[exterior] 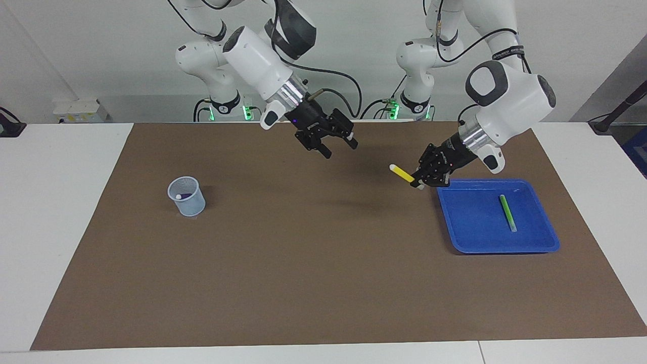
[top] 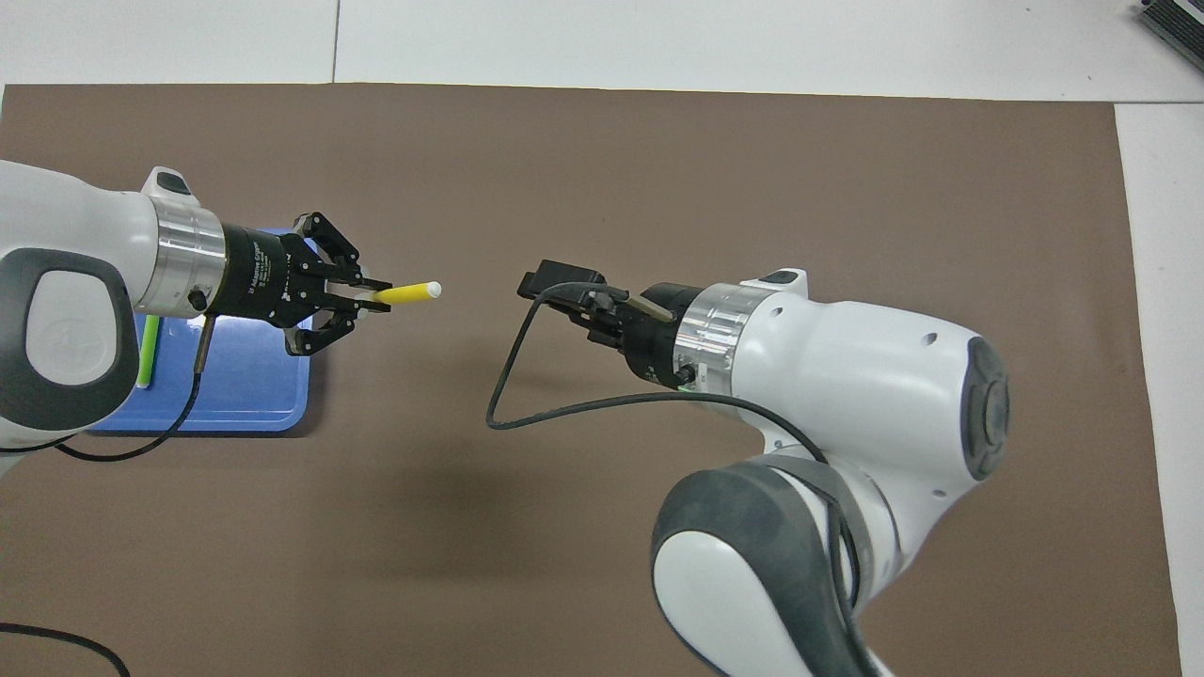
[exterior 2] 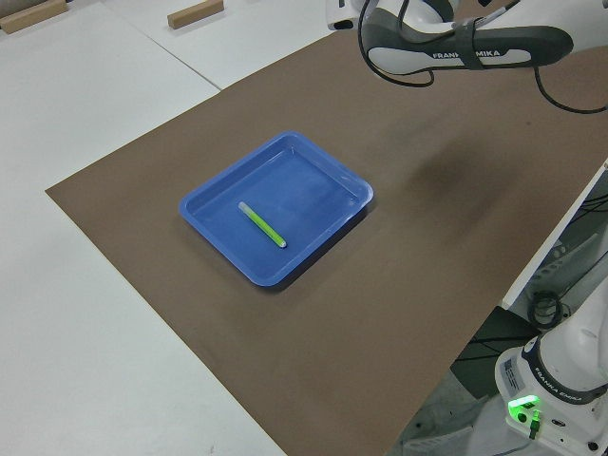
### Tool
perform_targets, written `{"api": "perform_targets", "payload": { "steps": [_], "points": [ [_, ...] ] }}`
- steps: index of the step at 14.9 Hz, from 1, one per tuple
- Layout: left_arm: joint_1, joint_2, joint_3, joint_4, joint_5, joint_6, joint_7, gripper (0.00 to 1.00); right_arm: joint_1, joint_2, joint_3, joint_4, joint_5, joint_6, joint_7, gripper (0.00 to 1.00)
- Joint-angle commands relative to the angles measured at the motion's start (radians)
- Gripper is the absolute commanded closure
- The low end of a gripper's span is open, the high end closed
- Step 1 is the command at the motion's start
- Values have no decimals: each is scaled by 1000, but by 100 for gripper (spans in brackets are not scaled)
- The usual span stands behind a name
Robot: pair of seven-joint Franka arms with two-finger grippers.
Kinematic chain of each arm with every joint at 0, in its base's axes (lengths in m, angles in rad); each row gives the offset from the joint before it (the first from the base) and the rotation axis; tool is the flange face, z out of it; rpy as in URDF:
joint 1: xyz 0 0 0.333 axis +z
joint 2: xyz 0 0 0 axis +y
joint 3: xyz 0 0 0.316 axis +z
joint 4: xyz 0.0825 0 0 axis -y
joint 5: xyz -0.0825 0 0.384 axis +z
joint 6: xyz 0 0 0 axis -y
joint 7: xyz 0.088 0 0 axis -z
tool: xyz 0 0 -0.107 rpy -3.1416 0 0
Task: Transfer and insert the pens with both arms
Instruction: 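Lift the yellow pen with the left gripper toward the right gripper, then grasp the yellow pen end with the right gripper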
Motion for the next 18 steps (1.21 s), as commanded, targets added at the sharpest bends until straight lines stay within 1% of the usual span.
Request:
{"api": "perform_targets", "payload": {
  "steps": [1, 3, 4, 6, 9, 12, 15, 18],
  "points": [
    [-52, -84, 10, -91, -17, 42, -47, 100, 32, 59, 0, 69, 16, 33, 13, 1],
    [-73, -125, 10, -134, -22, 42, -52, 100, 72, 108, 0, 106, 14, 79, 14, 1],
    [-73, -142, 10, -151, -22, 42, -61, 100, 90, 120, 0, 108, 11, 99, 13, 1],
    [-73, -164, 8, -171, -22, 37, -72, 100, 96, 135, 0, 108, 6, 113, 0, 2],
    [-75, -196, 8, -201, -22, 37, -81, 100, 99, 146, 0, 105, 5, 113, -6, 18],
    [-89, -204, 10, -208, -22, 35, -81, 100, 102, 149, 0, 105, 6, 113, -7, 23],
    [-87, -204, 10, -206, -22, 35, -83, 100, 132, 145, 0, 90, 10, 110, 5, 23],
    [-87, -205, 8, -208, -25, 35, -83, 100, 138, 137, 0, 71, 10, 101, 4, 23]
  ]
}}
